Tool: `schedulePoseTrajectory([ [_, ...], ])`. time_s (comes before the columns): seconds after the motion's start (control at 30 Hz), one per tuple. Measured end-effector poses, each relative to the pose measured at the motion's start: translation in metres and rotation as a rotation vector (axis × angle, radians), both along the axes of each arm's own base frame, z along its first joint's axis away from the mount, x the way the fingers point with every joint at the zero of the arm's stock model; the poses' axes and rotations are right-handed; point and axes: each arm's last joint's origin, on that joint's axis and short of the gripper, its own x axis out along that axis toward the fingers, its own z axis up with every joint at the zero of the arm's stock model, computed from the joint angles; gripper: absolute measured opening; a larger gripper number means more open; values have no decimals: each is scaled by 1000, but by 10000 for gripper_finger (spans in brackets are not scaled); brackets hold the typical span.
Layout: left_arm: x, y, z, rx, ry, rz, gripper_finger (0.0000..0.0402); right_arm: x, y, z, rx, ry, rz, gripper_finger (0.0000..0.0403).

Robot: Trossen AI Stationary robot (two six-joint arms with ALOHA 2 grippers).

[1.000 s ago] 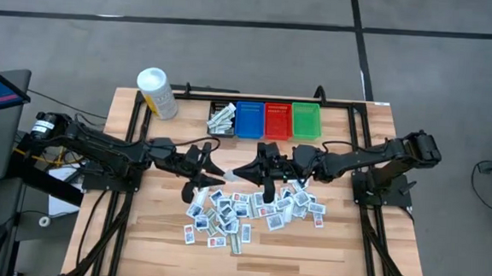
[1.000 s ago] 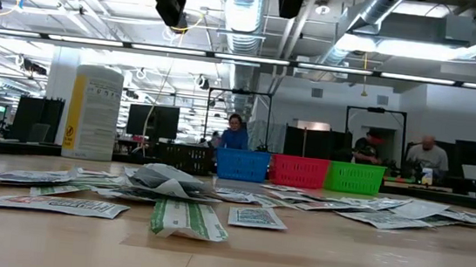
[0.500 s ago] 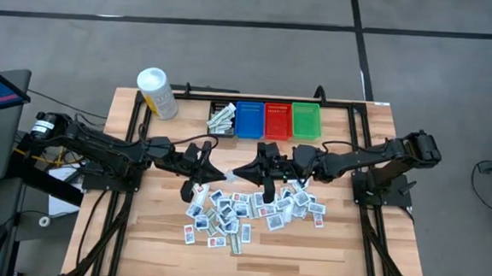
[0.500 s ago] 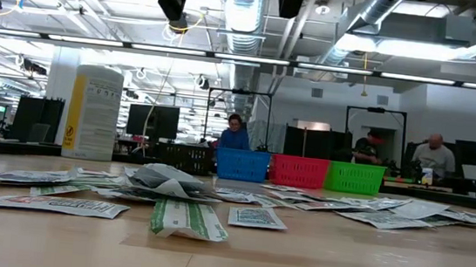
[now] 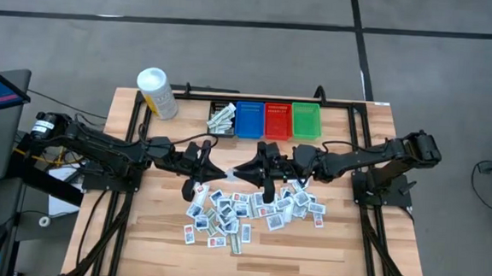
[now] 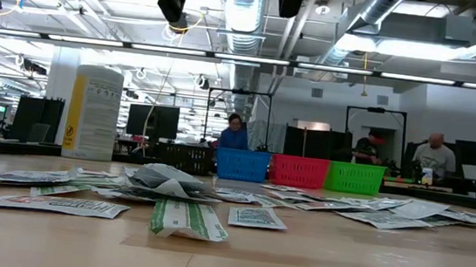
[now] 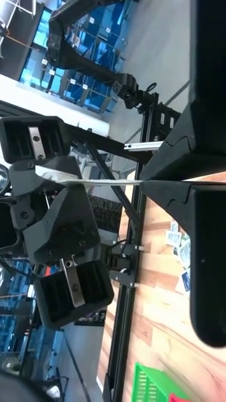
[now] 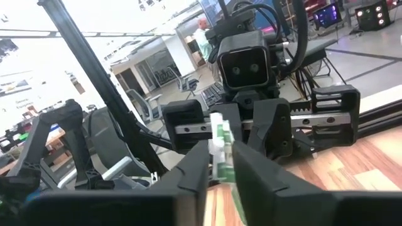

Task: Pick & Place First Aid Supplies
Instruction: Put the green bandage pack in the black bin

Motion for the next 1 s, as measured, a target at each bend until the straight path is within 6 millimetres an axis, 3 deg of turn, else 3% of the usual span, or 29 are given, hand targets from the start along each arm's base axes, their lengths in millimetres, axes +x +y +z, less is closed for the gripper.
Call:
schedulePoseTrajectory([
  [0.27, 0, 1, 0, -26, 6, 19, 3, 0, 0, 0, 0, 2, 0, 192],
  [0.43, 0, 1, -1, -32, 13, 20, 3, -1, -1, -3, -55, 49, -6, 234],
  [0.63, 0, 1, -1, -51, 18, 20, 3, -1, -3, -8, -67, 102, -58, 236],
  [1.0, 0, 1, -1, -58, 19, 20, 3, -1, -11, -9, -67, 110, -105, 203],
])
